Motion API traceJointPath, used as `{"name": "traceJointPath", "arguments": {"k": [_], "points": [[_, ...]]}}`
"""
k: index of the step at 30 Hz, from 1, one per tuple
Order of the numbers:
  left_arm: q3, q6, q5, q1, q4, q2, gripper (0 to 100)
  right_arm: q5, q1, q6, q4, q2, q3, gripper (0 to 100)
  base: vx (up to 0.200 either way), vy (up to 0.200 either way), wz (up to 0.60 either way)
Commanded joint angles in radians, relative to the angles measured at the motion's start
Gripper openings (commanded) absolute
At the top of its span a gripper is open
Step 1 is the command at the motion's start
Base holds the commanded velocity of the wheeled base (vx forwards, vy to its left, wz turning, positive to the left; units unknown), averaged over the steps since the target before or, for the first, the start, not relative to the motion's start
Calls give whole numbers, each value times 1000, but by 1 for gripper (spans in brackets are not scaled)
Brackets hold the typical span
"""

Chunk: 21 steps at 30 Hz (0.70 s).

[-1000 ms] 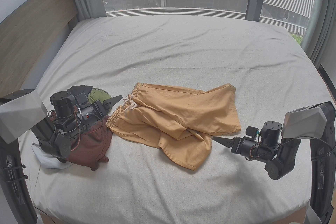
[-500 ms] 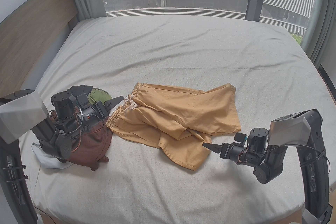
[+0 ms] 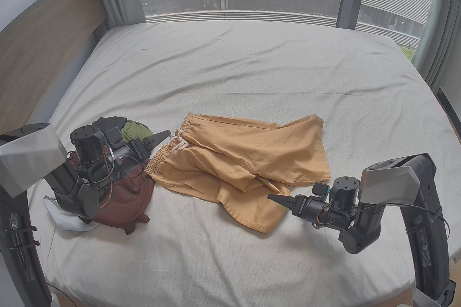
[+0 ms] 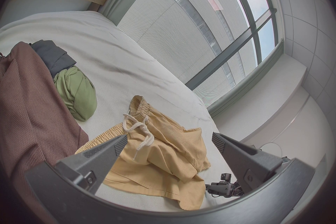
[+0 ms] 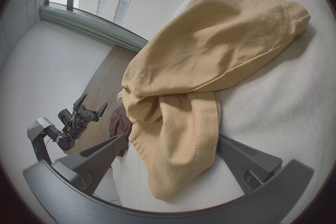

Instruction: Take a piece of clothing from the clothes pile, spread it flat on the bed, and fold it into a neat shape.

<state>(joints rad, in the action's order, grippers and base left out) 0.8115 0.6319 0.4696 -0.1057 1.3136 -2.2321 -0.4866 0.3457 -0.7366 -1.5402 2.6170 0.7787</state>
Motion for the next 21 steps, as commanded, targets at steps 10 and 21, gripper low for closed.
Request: {"name": "traceJointPath", "arguments": {"k": [10, 21], "points": [[6, 5, 0, 0, 19, -11, 100, -10, 33, -101, -1, -167, -84, 100, 0, 0, 0], [11, 5, 0, 0, 19, -12, 100, -35, 35, -129, -1, -233, -127, 100, 0, 0, 0]]}}
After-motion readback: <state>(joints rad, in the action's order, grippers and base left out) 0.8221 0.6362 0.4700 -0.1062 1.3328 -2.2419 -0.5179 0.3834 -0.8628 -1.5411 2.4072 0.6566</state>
